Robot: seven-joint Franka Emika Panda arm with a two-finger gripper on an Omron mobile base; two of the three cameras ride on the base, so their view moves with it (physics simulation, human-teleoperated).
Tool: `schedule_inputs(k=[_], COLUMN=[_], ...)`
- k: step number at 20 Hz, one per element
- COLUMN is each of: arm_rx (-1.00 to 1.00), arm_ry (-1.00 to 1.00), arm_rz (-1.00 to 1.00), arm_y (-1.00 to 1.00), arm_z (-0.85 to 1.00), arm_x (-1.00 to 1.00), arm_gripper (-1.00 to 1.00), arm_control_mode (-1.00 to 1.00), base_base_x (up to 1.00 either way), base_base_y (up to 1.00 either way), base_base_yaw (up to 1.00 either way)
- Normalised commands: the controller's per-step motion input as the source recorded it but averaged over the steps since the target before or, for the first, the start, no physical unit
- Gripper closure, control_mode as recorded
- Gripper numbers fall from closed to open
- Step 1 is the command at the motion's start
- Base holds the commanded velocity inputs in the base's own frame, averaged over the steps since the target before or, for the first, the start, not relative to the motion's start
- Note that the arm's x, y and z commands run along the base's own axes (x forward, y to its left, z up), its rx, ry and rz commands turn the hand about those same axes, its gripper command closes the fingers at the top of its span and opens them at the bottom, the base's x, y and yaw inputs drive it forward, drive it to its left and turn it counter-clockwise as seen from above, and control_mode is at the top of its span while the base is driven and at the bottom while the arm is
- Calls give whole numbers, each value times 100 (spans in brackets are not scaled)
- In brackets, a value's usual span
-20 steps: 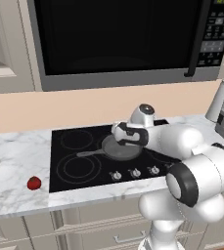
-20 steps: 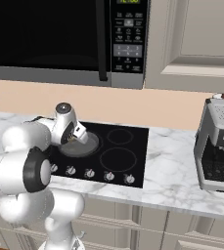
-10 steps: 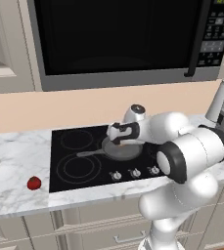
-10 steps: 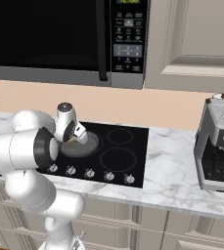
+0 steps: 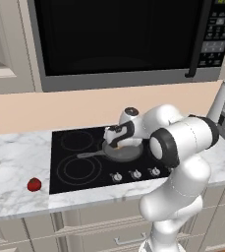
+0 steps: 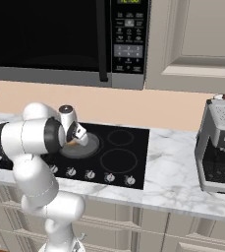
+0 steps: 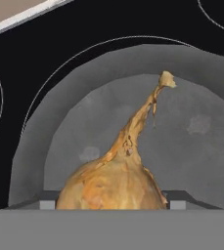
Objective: Place the pan on the center burner on the stove. Then place the tomato and the onion in the pan and turn on the center burner.
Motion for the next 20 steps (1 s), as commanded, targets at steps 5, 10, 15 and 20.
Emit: schedule_inputs(k=[5, 10, 15, 20], arm_rx=[-4, -4, -3, -3], arm_ry=[3, 2, 1, 0], arm_rz=[0, 0, 0, 0], arm_y=[17, 11, 5, 3], arm_z=[-25, -23, -22, -19], arm_x=[18, 12, 3, 0], arm_gripper=[100, 100, 100, 100], arm_control_mode=[-100, -100, -100, -100], base_base_x=[0, 0, 0, 0], base_base_y=[0, 0, 0, 0], base_base_yaw=[0, 0, 0, 0])
